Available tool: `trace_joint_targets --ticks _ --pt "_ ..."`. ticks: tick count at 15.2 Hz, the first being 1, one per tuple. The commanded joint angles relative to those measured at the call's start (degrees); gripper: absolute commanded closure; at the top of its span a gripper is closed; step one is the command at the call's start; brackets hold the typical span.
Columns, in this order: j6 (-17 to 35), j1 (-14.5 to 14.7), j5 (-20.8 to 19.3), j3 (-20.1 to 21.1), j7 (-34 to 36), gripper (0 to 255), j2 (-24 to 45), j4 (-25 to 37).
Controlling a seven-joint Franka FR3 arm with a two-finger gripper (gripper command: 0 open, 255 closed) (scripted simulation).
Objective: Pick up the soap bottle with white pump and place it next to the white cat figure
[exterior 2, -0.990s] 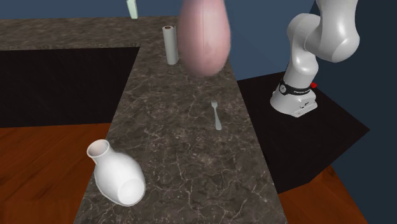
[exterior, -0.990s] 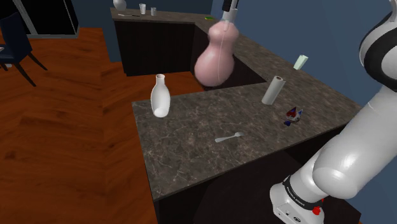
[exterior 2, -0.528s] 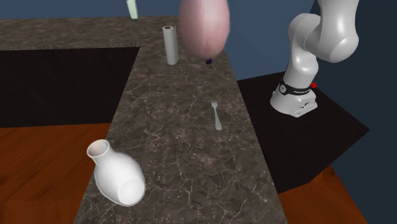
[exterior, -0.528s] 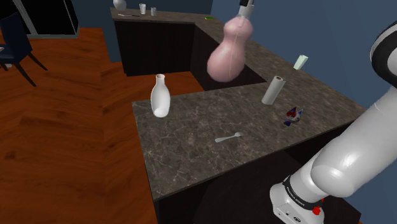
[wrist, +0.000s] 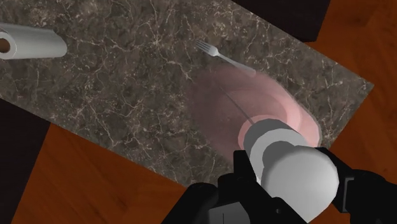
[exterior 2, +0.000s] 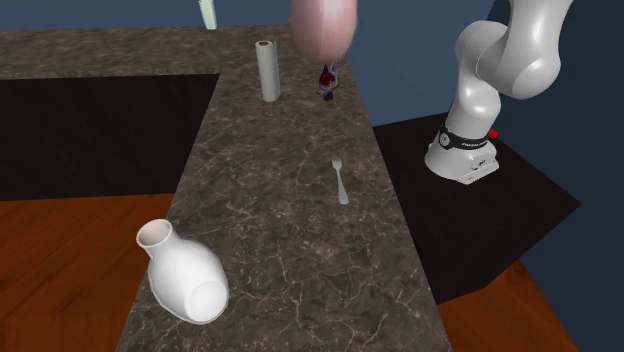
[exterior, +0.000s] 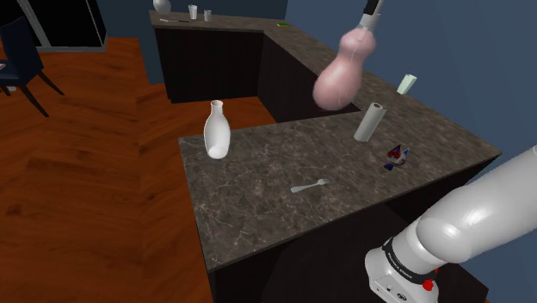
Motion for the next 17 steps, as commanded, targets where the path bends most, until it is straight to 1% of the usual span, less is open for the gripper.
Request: trace_joint_targets --ticks 1,5,9,13,17 --pt "-0.1 -1.2 -0.2 -1.9 -3.3 255 -2.0 -2.0" --pt "-0.4 -3.5 -1.1 -5.7 -9.8 255 -3.8 -3.8" --pt "-0.8 -5.6 -2.2 -9.8 -16.3 255 -4.5 -4.3" --pt "-1.3 -7.7 -3.1 -14.1 -23.1 255 -4.0 -3.4" --pt "-1.9 -10.0 -3.6 -18.6 -30.2 255 -2.2 -1.1"
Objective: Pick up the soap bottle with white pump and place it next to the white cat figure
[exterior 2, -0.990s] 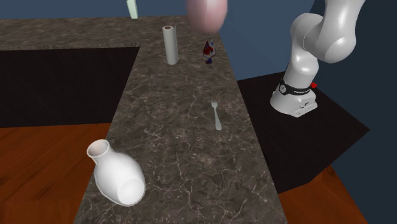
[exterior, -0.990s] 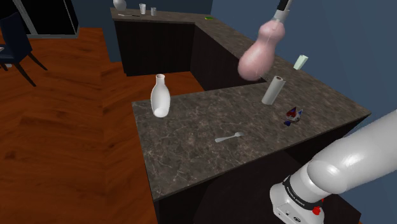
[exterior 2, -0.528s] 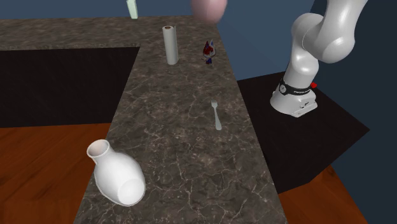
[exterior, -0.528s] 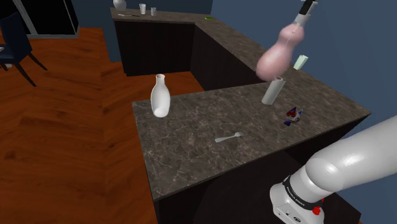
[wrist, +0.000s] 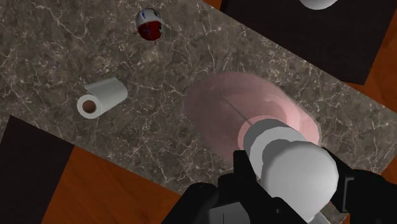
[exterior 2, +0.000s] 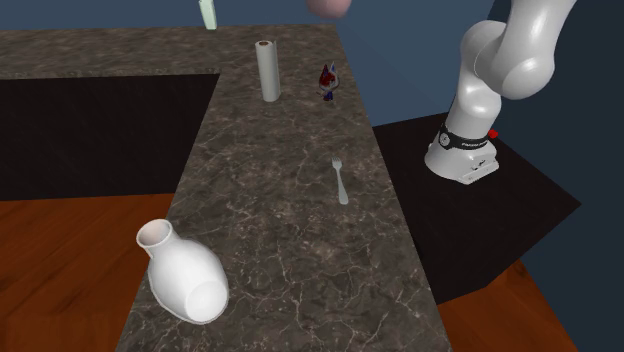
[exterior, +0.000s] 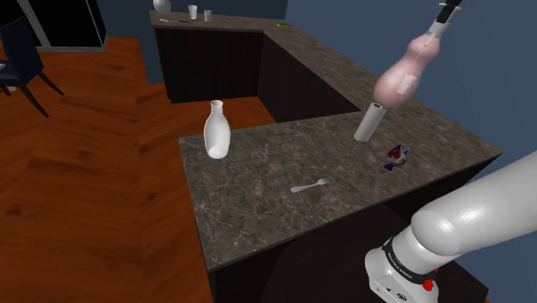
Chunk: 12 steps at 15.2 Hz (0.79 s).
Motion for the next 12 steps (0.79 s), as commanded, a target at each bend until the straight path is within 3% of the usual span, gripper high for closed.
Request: trace_joint_targets --ticks 1,4,12 --pt "0.2 -1.2 -0.2 -2.2 -3.7 255 0.7 0.5" --pt "-0.3 -2.8 0.0 -5.0 -8.1 255 2.7 2.8" --pt "8.0 -2.4 -2.0 -3.4 -6.4 255 -3.9 -11.6"
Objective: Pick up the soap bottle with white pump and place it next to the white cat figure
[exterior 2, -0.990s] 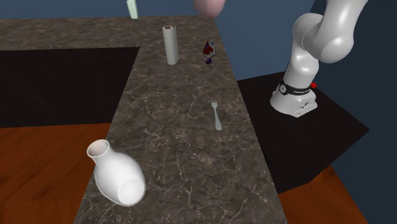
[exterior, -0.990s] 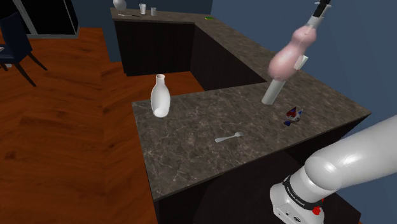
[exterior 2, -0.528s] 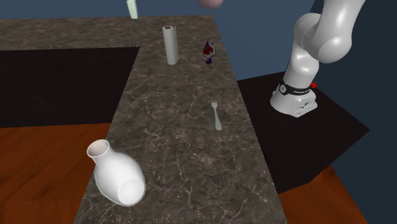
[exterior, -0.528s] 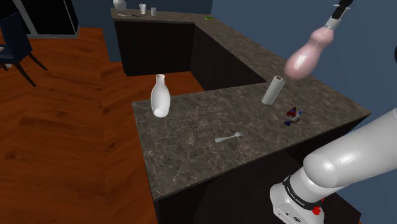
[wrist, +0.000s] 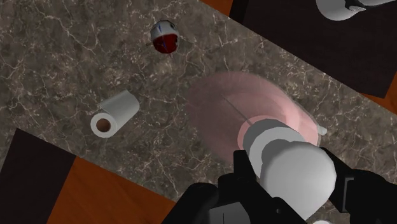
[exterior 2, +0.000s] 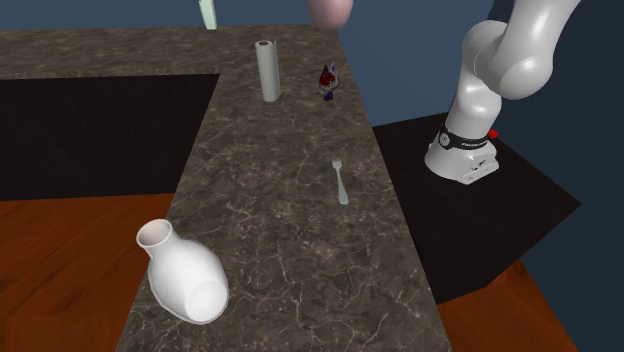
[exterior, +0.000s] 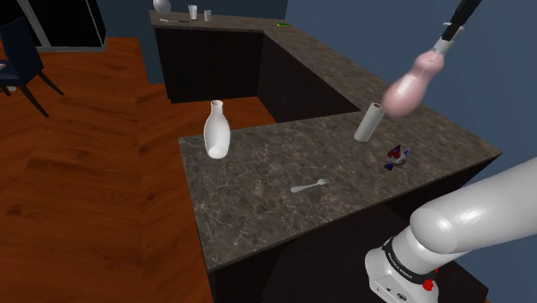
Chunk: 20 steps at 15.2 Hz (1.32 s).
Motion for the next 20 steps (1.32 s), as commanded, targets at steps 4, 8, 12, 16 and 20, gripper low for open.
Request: trace_joint_targets --ticks 4,8,12,16,20 --pt "4.7 -0.1 -0.9 0.7 0.7 255 -3.5 -7.9" --pt "8.1 -0.2 -1.4 1.0 1.2 255 -5.5 -13.3" --pt "11.4 -0.3 -1.8 1.2 1.5 255 -7.3 -18.3" --pt "14.6 -0.5 -2.2 1.3 1.8 255 -8.8 -22.9" --pt "17.7 -0.6 -2.5 1.3 2.0 255 -10.0 -27.2"
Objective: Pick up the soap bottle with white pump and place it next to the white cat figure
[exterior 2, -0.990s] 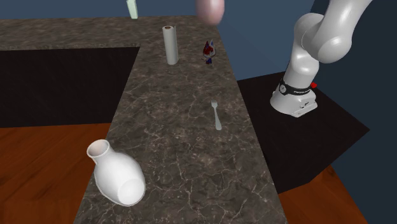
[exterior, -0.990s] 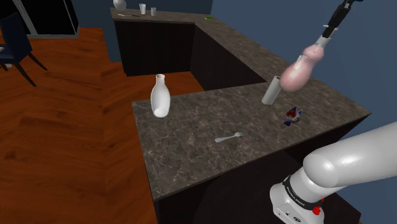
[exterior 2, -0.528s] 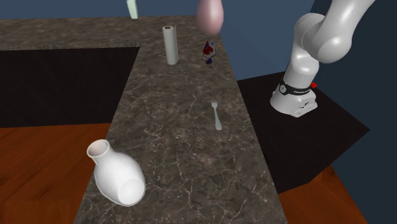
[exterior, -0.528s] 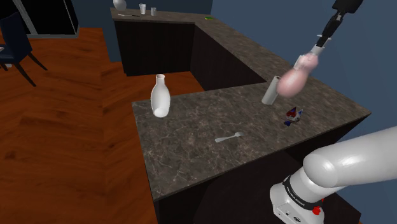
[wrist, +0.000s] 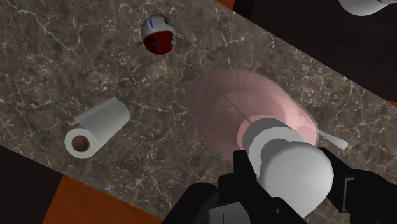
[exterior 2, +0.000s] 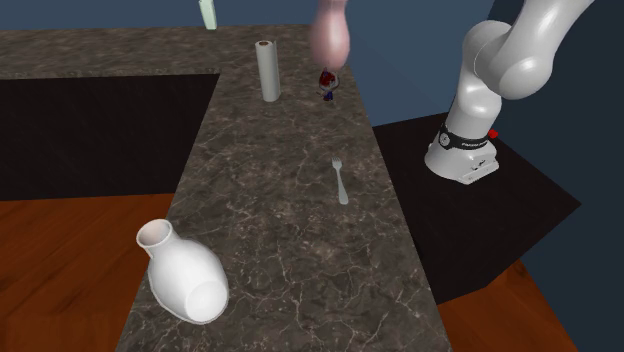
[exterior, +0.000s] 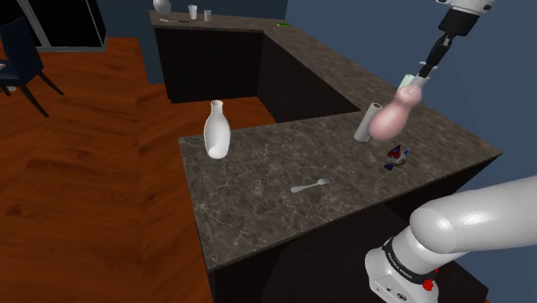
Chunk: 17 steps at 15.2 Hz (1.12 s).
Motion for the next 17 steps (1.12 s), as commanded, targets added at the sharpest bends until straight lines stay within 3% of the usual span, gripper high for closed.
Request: trace_joint_targets --ticks 1,17 --pt "1.6 -0.1 -0.1 0.1 0.2 255 -0.7 -2.2" --pt "13.7 -0.7 -1.2 -0.5 0.5 255 -3.4 -16.9"
